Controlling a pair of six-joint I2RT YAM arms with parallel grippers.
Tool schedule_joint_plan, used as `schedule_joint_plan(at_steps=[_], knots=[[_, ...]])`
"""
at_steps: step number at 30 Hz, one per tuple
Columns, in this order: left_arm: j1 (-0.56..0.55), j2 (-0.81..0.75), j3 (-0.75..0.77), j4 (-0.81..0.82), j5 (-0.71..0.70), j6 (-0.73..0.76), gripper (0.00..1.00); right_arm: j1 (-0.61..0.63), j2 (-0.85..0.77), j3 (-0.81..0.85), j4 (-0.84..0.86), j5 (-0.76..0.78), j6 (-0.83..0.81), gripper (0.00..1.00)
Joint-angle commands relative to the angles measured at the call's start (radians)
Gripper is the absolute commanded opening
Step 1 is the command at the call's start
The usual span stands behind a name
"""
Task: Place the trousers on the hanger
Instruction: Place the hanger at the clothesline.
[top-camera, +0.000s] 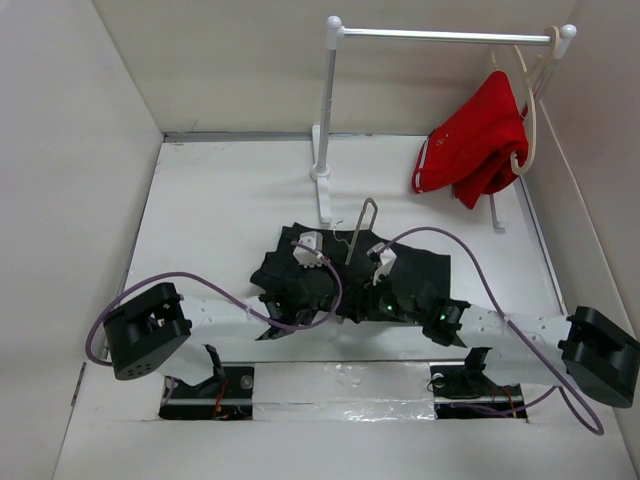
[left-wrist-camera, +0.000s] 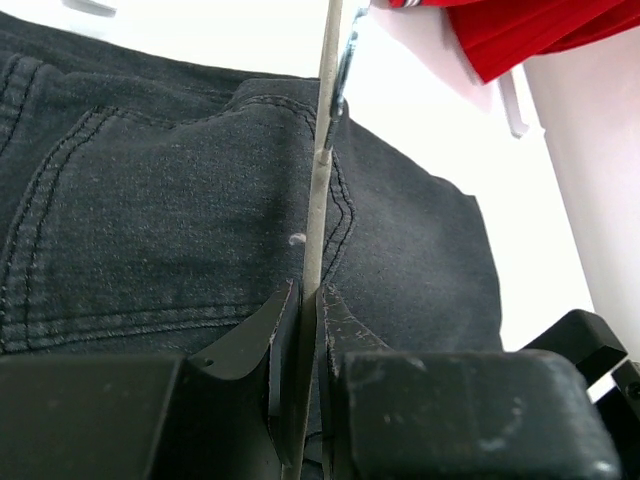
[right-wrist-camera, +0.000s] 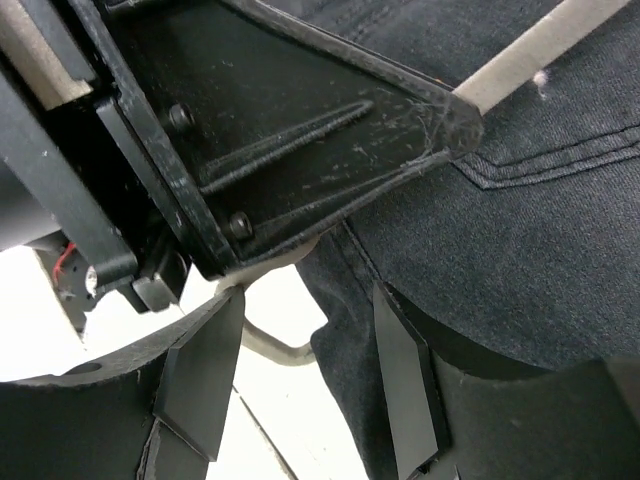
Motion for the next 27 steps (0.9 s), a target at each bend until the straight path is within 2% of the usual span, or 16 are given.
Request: schedule_joint_plan(at_steps=[1,7,12,15,17,21,24,27], knots=[[-0.017,-0.031,0.027,0.154,0.015,-0.047,0.0,0.036,0.044,0.066,0.117,-0.066,-0.001,0.6],[-0.017,-0.03,0.016,0.169,0.02,-0.044,0.0,0.079,0.009,0.042,0.126,-0.027,0.006,0.57],[-0.017,-0.038,0.004,0.189,0.015,-0.052,0.0,0.112,-0.051,0.065,0.028,0.061,-0.013,0.55],[-0.017,-0.043,0.014,0.174,0.014,-0.05,0.0,0.122,-0.092,0.051,0.023,0.098,-0.004,0.58],[-0.017,-0.052,0.007,0.183,0.023,-0.05,0.0,0.122,-0.074,0.049,0.025,0.107,-0.002,0.65],[-0.017,-0.07,0.019,0.153,0.035,-0.05,0.0,0.122,-0.023,0.056,0.026,0.097,0.0,0.66],[-0.017,-0.096,0.013,0.142,0.014,-0.053,0.0,0.122,0.003,0.034,0.104,0.095,0.003,0.59],[-0.017,-0.104,0.019,0.111,0.012,-0.033,0.0,0.112,0.021,0.016,0.163,0.07,0.013,0.46]])
